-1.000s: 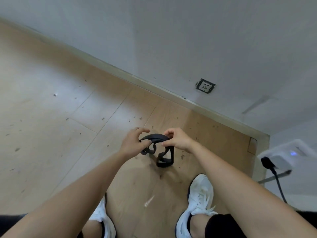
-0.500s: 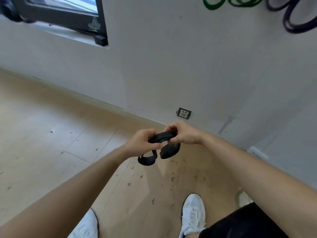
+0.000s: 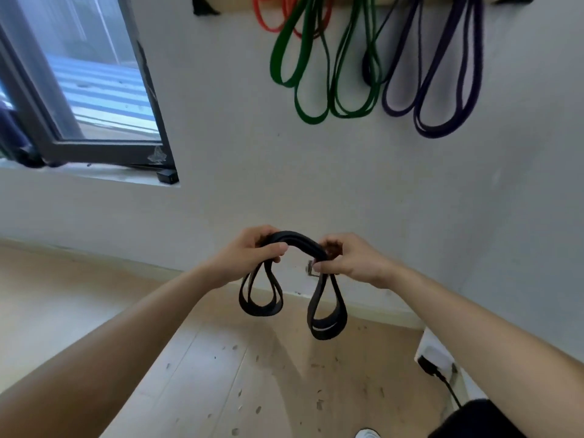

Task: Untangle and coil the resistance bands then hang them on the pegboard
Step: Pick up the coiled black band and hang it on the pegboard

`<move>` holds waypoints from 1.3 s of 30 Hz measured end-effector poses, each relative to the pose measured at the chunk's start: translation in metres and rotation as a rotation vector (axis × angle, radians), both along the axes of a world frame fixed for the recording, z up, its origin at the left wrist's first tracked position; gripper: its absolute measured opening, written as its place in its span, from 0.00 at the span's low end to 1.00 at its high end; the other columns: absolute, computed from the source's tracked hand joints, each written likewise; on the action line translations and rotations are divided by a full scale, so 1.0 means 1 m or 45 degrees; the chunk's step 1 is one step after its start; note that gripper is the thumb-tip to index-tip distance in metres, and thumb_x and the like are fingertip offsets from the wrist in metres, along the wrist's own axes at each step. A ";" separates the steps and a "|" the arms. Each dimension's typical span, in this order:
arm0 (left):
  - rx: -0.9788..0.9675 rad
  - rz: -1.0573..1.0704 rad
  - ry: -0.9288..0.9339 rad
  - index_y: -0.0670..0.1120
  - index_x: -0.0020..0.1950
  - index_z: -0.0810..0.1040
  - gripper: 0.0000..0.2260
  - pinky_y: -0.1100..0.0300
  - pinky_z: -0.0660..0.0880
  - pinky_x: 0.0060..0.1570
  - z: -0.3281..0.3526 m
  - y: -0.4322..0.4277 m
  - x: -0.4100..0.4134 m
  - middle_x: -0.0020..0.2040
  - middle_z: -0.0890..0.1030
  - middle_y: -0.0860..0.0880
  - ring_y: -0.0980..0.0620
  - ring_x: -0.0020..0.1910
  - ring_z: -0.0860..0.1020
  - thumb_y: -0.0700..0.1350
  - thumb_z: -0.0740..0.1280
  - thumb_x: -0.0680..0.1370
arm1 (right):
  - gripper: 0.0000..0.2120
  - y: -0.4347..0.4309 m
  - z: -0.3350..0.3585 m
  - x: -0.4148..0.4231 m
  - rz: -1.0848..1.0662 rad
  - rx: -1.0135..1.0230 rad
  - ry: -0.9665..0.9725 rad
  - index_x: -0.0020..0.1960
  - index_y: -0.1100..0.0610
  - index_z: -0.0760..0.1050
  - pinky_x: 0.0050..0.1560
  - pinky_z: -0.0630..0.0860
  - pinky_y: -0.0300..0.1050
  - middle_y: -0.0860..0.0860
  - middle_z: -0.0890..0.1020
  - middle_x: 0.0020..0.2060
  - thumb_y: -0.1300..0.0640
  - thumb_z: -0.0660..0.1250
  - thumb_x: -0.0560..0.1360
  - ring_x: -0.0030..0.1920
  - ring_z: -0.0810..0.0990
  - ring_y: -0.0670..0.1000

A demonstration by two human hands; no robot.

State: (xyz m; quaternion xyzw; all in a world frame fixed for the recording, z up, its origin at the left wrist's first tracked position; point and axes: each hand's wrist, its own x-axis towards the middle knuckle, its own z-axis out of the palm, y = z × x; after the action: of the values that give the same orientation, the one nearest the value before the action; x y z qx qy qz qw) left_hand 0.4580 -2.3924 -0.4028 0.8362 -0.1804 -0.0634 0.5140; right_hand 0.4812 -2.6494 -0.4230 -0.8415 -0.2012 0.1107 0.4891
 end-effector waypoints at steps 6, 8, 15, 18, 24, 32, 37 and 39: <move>-0.088 0.053 -0.120 0.43 0.59 0.79 0.08 0.50 0.80 0.61 0.067 -0.031 0.023 0.48 0.82 0.48 0.51 0.49 0.84 0.45 0.64 0.84 | 0.09 -0.027 0.093 0.008 -0.083 0.105 -0.183 0.55 0.58 0.80 0.41 0.78 0.38 0.55 0.83 0.42 0.63 0.74 0.76 0.42 0.80 0.48; -0.142 0.090 -0.156 0.43 0.59 0.79 0.08 0.51 0.79 0.62 0.096 -0.044 0.028 0.46 0.81 0.49 0.52 0.48 0.83 0.45 0.65 0.84 | 0.10 -0.035 0.124 0.013 -0.109 0.122 -0.258 0.57 0.57 0.80 0.41 0.78 0.38 0.55 0.83 0.42 0.62 0.74 0.76 0.42 0.80 0.48; -0.257 0.053 -0.341 0.46 0.60 0.81 0.08 0.59 0.79 0.54 0.192 -0.081 0.043 0.51 0.84 0.47 0.54 0.48 0.83 0.42 0.66 0.83 | 0.11 -0.066 0.232 0.021 -0.227 0.192 -0.541 0.57 0.55 0.80 0.43 0.79 0.40 0.53 0.86 0.43 0.62 0.74 0.75 0.43 0.83 0.46; -0.316 0.051 -0.432 0.47 0.60 0.81 0.07 0.56 0.81 0.53 0.232 -0.098 0.051 0.49 0.83 0.47 0.53 0.48 0.83 0.42 0.66 0.83 | 0.11 -0.077 0.275 0.022 -0.281 0.270 -0.642 0.58 0.57 0.80 0.40 0.77 0.34 0.48 0.85 0.40 0.63 0.73 0.76 0.40 0.84 0.42; -0.575 0.076 -0.523 0.46 0.61 0.80 0.08 0.49 0.81 0.55 0.309 -0.131 0.061 0.46 0.82 0.46 0.49 0.44 0.81 0.43 0.66 0.83 | 0.12 -0.085 0.346 0.029 -0.380 0.536 -0.708 0.60 0.55 0.79 0.48 0.82 0.51 0.53 0.88 0.46 0.60 0.72 0.77 0.47 0.86 0.51; -0.895 0.113 -0.523 0.44 0.65 0.74 0.12 0.54 0.82 0.49 0.398 -0.162 0.086 0.49 0.84 0.44 0.49 0.44 0.81 0.44 0.68 0.82 | 0.09 -0.082 0.432 0.057 -0.523 0.696 -0.904 0.56 0.54 0.76 0.53 0.82 0.54 0.53 0.87 0.43 0.56 0.73 0.77 0.49 0.86 0.53; -0.961 0.104 -0.584 0.44 0.63 0.74 0.11 0.52 0.82 0.51 0.442 -0.175 0.110 0.41 0.82 0.46 0.49 0.41 0.79 0.42 0.68 0.82 | 0.10 -0.081 0.473 0.081 -0.588 0.736 -1.027 0.57 0.56 0.76 0.55 0.83 0.55 0.56 0.86 0.48 0.57 0.72 0.78 0.52 0.86 0.54; -0.980 0.135 -0.598 0.44 0.65 0.73 0.12 0.53 0.83 0.49 0.455 -0.179 0.125 0.45 0.82 0.45 0.51 0.39 0.80 0.43 0.69 0.82 | 0.10 -0.080 0.484 0.094 -0.598 0.730 -1.071 0.57 0.56 0.75 0.51 0.83 0.52 0.57 0.86 0.48 0.57 0.71 0.78 0.52 0.85 0.55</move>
State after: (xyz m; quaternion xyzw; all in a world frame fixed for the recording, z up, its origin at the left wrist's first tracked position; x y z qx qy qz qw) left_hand 0.5828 -2.5717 0.0526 0.5839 -0.2595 0.2261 0.7353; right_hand 0.5756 -2.7298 0.0609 -0.6687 -0.2082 -0.4057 0.5872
